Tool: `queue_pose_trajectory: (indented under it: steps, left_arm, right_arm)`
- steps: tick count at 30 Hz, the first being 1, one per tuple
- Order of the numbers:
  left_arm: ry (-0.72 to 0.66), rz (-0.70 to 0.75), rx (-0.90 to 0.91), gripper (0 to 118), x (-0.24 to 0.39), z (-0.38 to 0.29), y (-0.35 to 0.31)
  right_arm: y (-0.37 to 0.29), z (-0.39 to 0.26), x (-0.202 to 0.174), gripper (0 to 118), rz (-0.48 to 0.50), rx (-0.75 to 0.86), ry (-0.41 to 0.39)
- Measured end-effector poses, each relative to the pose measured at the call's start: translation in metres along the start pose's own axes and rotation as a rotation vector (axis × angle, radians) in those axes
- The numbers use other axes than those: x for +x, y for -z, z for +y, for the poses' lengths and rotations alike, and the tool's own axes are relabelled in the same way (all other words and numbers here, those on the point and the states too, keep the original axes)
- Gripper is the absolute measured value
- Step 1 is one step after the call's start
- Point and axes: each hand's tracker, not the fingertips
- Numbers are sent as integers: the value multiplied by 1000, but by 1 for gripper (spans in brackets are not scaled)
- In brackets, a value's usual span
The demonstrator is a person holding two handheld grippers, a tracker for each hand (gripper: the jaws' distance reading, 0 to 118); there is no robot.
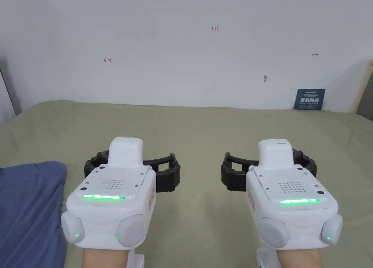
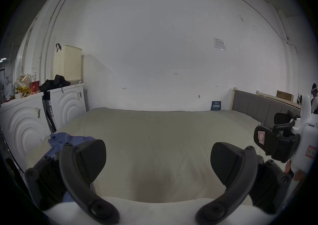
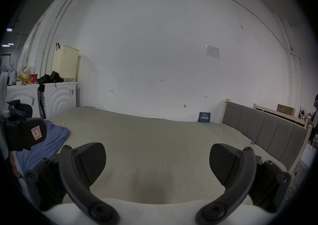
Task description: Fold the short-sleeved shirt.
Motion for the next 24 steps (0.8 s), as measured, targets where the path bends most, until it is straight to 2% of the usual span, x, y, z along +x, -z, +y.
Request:
queue_pose_trajectory:
  steps: [24]
  left_arm:
    - [7,0,-3,118,3,-4,-2]
  right_arm:
    - [-2,-6,0,118,-24,-11,12]
